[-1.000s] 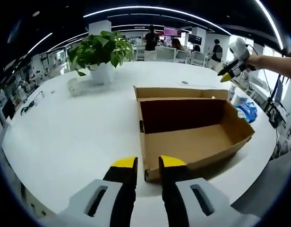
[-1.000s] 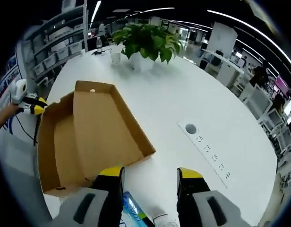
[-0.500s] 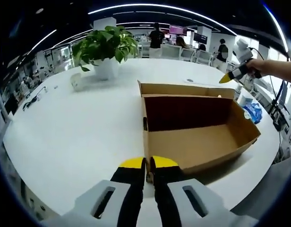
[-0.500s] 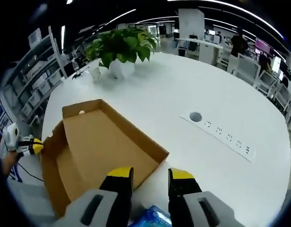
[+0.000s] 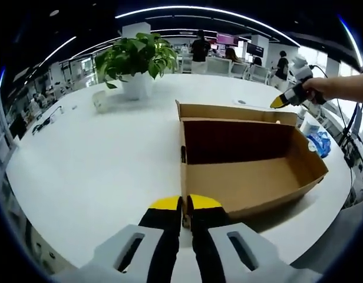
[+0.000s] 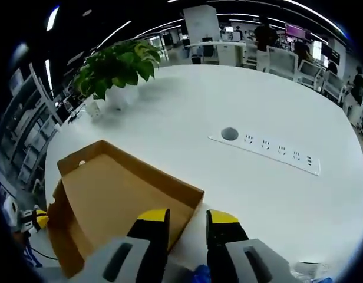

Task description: Operate the shoe box by opening the lid, removing the specified soft item, and placing it in the target area until the item is outside and the box remains undamaged.

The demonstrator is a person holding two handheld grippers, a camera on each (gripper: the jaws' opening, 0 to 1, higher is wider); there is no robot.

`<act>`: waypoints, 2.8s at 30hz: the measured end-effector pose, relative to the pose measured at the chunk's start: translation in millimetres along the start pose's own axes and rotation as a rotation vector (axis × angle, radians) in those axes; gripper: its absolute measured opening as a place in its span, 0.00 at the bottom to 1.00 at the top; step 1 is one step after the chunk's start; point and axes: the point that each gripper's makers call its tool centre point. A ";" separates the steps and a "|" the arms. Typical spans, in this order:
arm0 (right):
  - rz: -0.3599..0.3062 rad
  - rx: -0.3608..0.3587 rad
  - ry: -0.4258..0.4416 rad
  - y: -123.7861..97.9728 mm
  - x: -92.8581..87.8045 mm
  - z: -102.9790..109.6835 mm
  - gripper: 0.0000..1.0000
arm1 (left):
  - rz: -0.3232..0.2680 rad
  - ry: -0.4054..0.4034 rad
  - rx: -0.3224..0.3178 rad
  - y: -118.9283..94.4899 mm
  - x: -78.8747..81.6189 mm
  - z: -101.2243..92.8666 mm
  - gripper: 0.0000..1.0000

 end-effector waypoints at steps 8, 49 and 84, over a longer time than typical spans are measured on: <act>0.040 0.006 0.066 10.0 -9.8 1.2 0.20 | 0.008 -0.018 0.006 0.6 -0.7 1.8 0.02; 0.003 -0.029 0.099 0.6 -5.5 4.9 0.00 | 0.040 -0.080 -0.024 2.7 -2.9 1.0 0.02; -0.168 0.005 -0.018 -42.0 25.9 11.8 0.00 | 0.042 -0.106 -0.029 2.0 -2.7 0.5 0.02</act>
Point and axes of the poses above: the point that each gripper's makers call its tool centre point, and the gripper's own axes: y roughly forward along the fingers, z roughly to its left, x roughly out of its top, and after that the axes turned 11 degrees about -y, right-handed
